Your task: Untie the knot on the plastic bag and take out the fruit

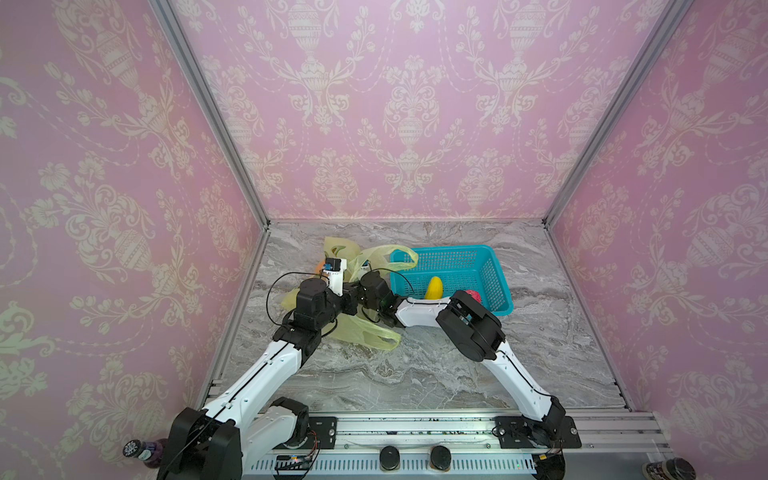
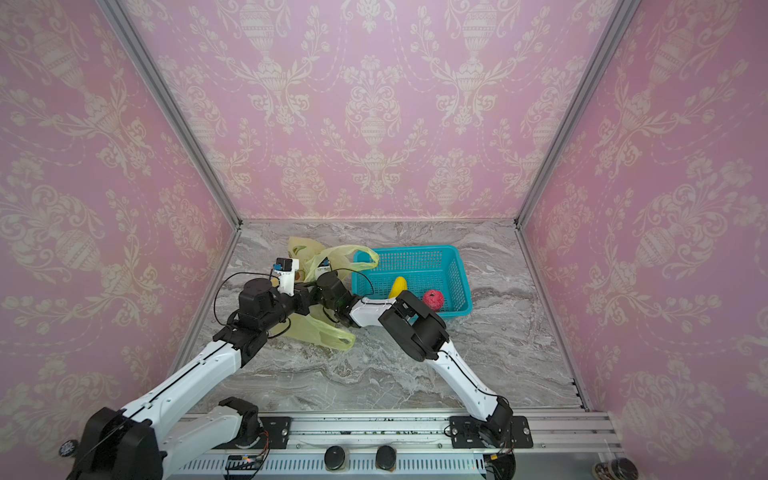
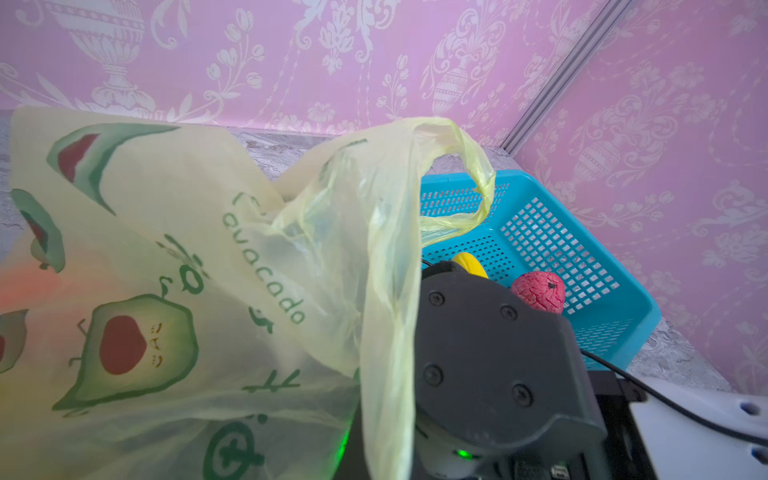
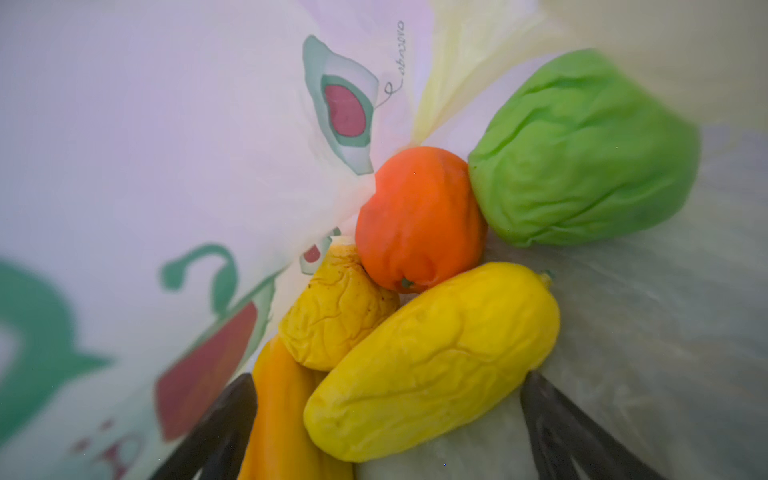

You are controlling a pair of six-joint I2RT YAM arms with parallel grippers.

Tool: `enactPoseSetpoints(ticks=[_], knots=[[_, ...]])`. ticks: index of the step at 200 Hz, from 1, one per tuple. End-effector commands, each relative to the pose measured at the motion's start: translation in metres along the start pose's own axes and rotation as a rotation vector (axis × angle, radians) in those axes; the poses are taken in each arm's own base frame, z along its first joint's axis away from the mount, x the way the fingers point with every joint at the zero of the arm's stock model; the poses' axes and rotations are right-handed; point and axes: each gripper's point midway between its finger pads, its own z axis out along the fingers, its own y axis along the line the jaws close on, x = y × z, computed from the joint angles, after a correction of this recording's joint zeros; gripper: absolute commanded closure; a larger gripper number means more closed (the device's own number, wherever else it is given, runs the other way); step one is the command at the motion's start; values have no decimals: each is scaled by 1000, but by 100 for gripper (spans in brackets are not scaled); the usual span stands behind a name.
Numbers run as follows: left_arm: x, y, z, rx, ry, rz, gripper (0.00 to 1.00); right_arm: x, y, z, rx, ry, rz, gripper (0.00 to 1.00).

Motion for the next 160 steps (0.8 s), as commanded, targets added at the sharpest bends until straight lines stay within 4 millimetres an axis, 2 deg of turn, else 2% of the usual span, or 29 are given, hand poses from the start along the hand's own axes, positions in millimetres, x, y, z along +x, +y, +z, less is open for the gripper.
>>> enactPoseSetpoints(ticks=[1, 29, 54, 76, 109, 160], knots=[[-4, -25, 2, 123, 2, 6, 100, 17, -13, -5, -21, 17, 48, 0], [-2, -32, 6, 165, 24, -1, 100, 21, -27, 1, 55, 40, 47, 1], [-4, -40, 3, 207, 14, -9, 100, 30, -41, 11, 121, 82, 44, 5], [-4, -41, 2, 217, 10, -6, 100, 33, -48, 12, 144, 82, 47, 11], [-6, -39, 0, 198, -3, -6, 100, 27, -42, 7, 122, 74, 43, 32], [0, -8, 6, 39, 0, -15, 100, 3, -16, -20, 53, 43, 14, 60]])
